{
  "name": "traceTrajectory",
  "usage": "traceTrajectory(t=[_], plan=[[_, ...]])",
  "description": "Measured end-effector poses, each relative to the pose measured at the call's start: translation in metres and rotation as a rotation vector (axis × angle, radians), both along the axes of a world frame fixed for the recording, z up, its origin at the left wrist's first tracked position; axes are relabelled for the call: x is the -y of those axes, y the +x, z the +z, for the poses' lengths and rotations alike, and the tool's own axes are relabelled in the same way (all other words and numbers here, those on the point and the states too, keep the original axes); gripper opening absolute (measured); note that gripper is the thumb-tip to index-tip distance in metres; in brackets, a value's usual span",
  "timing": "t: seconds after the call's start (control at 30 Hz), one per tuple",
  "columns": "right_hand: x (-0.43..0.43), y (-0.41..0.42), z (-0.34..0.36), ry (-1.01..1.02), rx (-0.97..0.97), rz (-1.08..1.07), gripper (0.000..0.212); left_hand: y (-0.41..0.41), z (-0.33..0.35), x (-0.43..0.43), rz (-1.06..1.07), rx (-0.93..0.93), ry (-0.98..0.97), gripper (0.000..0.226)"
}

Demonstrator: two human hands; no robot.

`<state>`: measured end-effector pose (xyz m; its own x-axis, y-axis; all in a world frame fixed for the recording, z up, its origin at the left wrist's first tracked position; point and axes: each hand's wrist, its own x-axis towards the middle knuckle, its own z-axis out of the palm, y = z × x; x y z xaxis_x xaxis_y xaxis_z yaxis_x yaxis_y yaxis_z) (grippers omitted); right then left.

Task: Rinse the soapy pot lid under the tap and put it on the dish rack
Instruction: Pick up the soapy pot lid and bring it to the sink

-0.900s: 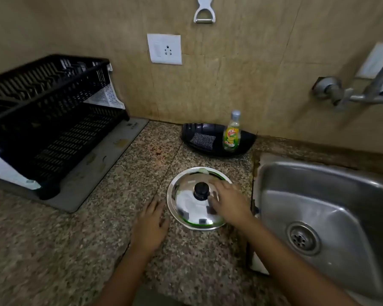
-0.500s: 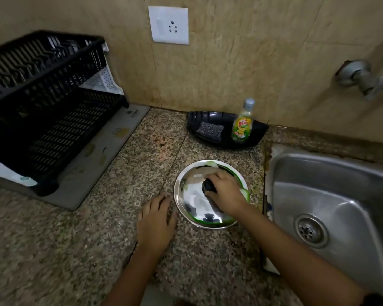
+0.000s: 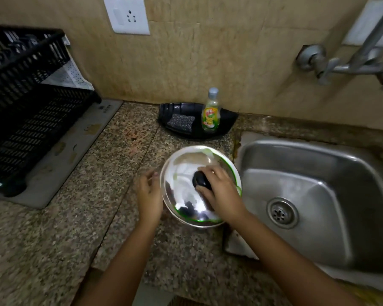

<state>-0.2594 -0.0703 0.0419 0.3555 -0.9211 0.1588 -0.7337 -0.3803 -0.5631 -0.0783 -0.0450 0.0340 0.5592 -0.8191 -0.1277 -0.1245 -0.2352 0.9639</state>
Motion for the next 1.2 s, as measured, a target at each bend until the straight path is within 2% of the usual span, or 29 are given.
traceTrajectory(t=[0.17, 0.23, 0.33, 0.4, 0.5, 0.6, 0.67, 0.77, 0.93, 1.03, 1.2], plan=[[-0.001, -0.065, 0.039, -0.076, 0.044, -0.03, 0.046, -0.072, 0.031, 0.003, -0.145, -0.547, 0.134, 0.046], [-0.004, -0.098, 0.045, -0.083, 0.041, -0.061, 0.046, -0.105, 0.038, 0.01, -0.218, -0.648, 0.129, 0.042], [-0.005, -0.143, 0.05, -0.055, 0.032, -0.127, 0.047, -0.154, 0.042, 0.023, -0.212, -0.601, 0.136, 0.031], [-0.005, -0.178, 0.053, -0.047, 0.013, -0.178, 0.049, -0.195, 0.048, 0.028, -0.187, -0.584, 0.168, 0.034], [-0.002, -0.214, 0.056, -0.026, -0.031, -0.223, 0.052, -0.238, 0.049, 0.033, -0.143, -0.672, 0.161, 0.039], [-0.001, -0.252, 0.06, -0.014, -0.07, -0.244, 0.048, -0.279, 0.056, 0.036, -0.104, -0.654, 0.115, 0.032], [0.003, -0.272, 0.067, -0.024, 0.028, -0.302, 0.036, -0.296, 0.057, 0.043, -0.092, -0.642, 0.069, 0.03], [0.022, -0.301, 0.075, -0.013, 0.277, -0.463, 0.023, -0.307, 0.062, 0.06, -0.093, -0.582, 0.096, 0.031], [0.054, -0.336, 0.085, 0.166, 0.684, -0.662, 0.016, -0.313, 0.078, 0.089, -0.145, -0.601, 0.111, 0.034], [0.08, -0.35, 0.085, 0.187, 0.759, -0.763, 0.024, -0.314, 0.084, 0.108, -0.184, -0.591, 0.135, 0.04], [0.122, -0.347, 0.113, 0.06, 0.72, -0.772, 0.038, -0.316, 0.097, 0.124, -0.196, -0.618, 0.141, 0.038]])
